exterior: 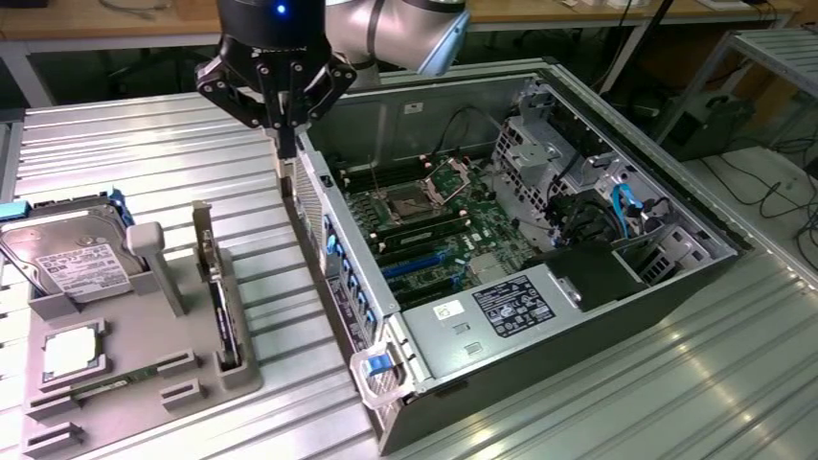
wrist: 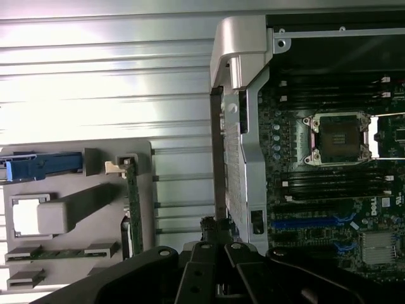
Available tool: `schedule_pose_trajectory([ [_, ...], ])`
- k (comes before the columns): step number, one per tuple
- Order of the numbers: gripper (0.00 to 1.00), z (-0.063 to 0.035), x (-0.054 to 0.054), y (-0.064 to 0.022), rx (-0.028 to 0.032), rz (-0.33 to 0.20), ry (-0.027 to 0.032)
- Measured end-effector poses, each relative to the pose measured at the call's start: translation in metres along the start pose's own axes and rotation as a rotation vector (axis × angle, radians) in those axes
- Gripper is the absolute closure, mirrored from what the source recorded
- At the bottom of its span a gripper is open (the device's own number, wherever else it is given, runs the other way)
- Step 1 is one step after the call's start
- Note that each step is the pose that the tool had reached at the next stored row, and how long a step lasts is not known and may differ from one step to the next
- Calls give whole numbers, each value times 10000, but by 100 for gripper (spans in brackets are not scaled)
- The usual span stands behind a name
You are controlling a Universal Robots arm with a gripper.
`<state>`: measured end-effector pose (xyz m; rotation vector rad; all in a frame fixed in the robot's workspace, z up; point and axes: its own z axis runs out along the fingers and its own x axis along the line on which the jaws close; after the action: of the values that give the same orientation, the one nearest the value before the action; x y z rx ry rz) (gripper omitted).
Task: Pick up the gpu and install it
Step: 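Reach for the gpu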
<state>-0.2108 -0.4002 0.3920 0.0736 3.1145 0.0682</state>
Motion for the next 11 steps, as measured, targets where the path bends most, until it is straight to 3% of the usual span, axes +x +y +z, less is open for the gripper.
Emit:
schedule_pose_trajectory([
  [11,89,2,114,-7,-1,-35,6],
])
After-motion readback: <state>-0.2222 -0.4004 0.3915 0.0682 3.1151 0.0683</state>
